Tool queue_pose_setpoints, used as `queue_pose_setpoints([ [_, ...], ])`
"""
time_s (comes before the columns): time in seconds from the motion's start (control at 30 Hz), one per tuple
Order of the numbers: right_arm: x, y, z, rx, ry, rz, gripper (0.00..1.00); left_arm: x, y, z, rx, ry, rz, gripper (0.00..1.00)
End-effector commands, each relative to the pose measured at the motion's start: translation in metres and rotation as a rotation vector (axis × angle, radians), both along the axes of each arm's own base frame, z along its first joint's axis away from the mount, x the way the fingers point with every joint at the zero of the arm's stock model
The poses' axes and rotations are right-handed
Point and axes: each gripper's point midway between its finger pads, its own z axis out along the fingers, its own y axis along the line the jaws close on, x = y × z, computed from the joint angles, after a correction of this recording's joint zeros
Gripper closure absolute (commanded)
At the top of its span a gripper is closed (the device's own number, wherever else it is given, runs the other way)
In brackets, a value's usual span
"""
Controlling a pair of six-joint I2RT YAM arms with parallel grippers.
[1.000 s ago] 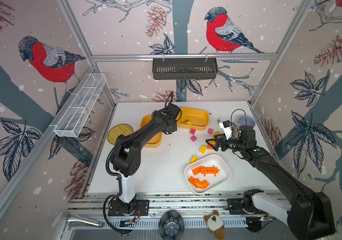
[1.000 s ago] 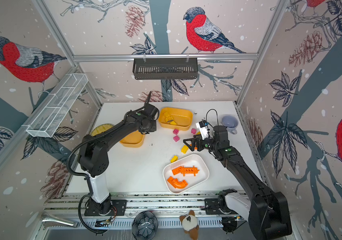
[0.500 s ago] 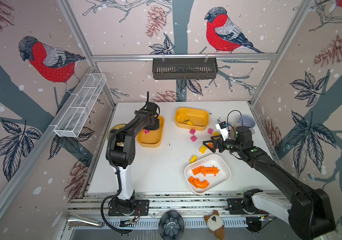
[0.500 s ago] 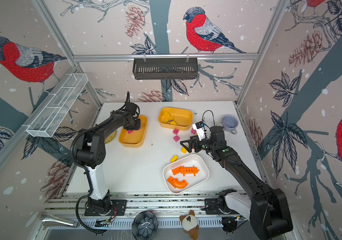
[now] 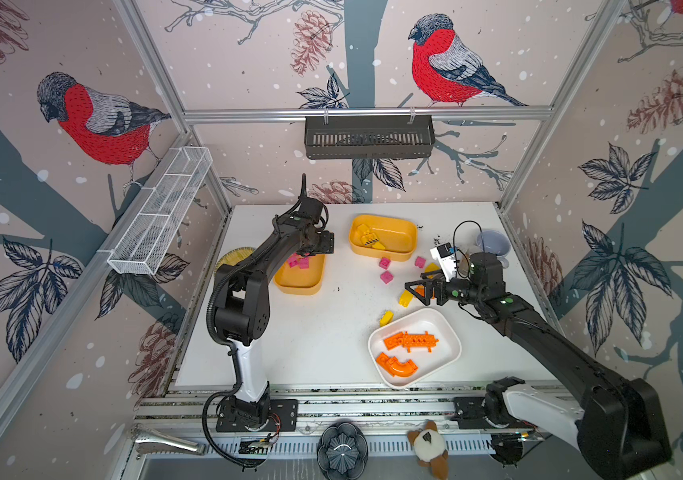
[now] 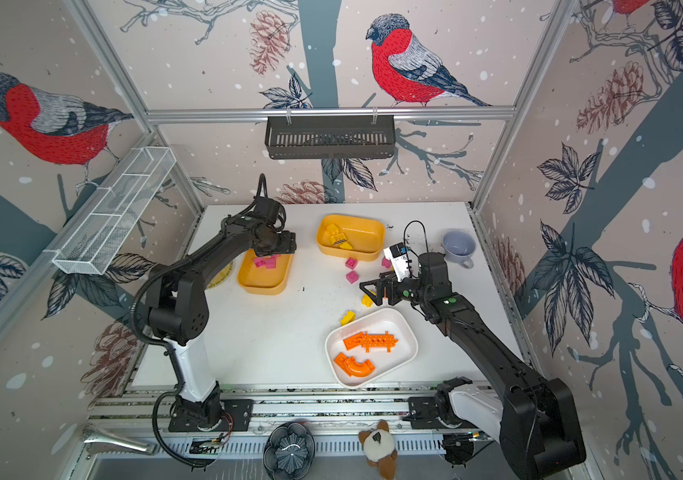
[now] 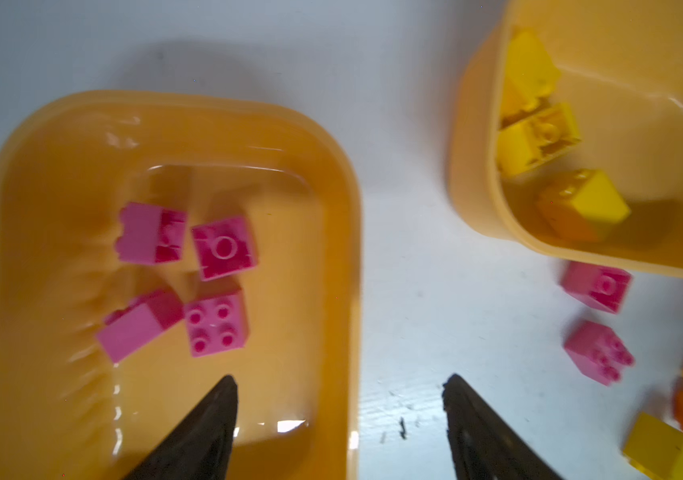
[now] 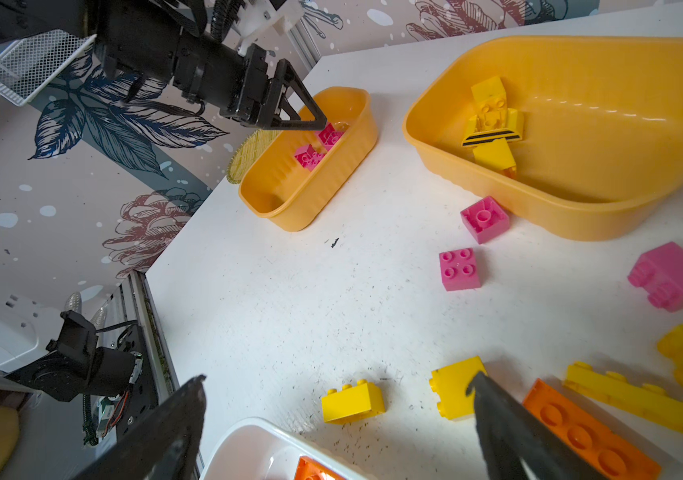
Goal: Sort the legos into containers by color
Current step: 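Move the left gripper back over the loose pink bricks, then grasp a pink brick with the left gripper and lift it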
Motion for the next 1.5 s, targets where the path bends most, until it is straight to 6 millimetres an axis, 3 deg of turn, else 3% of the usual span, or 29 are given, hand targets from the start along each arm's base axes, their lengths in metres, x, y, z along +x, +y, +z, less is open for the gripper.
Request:
queue_pose_setpoints([
  [0.0, 0.004, -0.003, 0.005, -0.01, -0.033, -0.009, 0.01, -0.026, -0.042, 0.007, -0.115, 0.039, -0.043, 0.22],
  [0.07, 0.006, -0.005, 0.003, -0.013, -0.031, -0.018, 0.01, -0.041, -0.071, 0.006, -0.176, 0.062, -0.058, 0.23],
  [0.27, 0.008, -0.011, 0.004, -0.017, -0.037, -0.037, 0.01, -0.06, -0.136, -0.002, -0.223, 0.072, -0.122, 0.25],
  [0.53, 0.006, -0.014, 0.001, -0.016, -0.036, -0.062, 0.01, -0.055, -0.19, -0.033, -0.05, 0.038, -0.366, 0.27],
  [0.8, -0.003, -0.022, -0.001, -0.023, -0.04, -0.09, 0.01, -0.046, -0.204, -0.049, 0.065, -0.021, -0.65, 0.28],
  [0.97, -0.007, -0.025, -0.003, -0.022, -0.034, -0.1, 0.0, -0.055, -0.212, -0.065, 0.076, -0.014, -0.786, 0.31],
  [1.2, -0.007, -0.026, -0.002, -0.026, -0.032, -0.102, 0.01, -0.045, -0.213, -0.079, 0.127, -0.05, -0.826, 0.34],
  [1.47, -0.009, -0.029, -0.004, -0.034, -0.027, -0.106, 0.01, -0.048, -0.214, -0.096, 0.16, -0.03, -0.851, 0.44],
])
